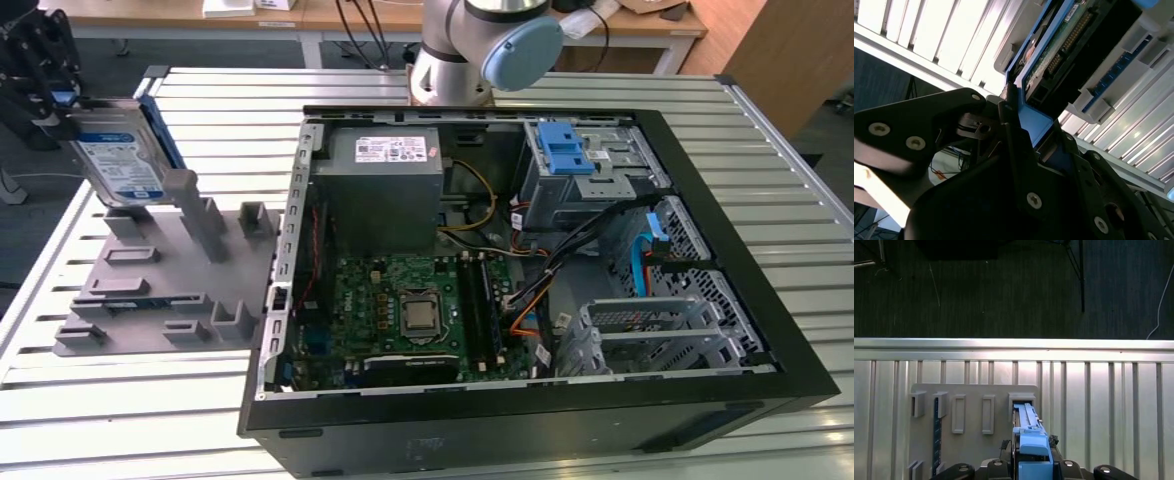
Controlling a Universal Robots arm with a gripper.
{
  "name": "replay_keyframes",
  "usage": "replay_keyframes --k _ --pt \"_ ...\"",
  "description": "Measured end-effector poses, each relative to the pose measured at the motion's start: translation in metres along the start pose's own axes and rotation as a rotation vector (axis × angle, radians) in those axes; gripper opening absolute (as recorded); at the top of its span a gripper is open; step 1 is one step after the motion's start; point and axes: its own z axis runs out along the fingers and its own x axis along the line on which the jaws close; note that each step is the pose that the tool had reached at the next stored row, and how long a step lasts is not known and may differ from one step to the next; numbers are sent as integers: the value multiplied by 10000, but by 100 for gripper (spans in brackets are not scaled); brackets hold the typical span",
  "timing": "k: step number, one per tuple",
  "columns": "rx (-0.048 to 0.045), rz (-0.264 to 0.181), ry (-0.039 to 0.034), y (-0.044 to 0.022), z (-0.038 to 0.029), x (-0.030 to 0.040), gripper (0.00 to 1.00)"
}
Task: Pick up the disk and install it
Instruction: 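Pick up the disk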
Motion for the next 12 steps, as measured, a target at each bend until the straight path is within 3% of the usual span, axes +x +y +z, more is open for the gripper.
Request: replay_keyframes --k 12 --pt "1 0 0 2 -91 -1 36"
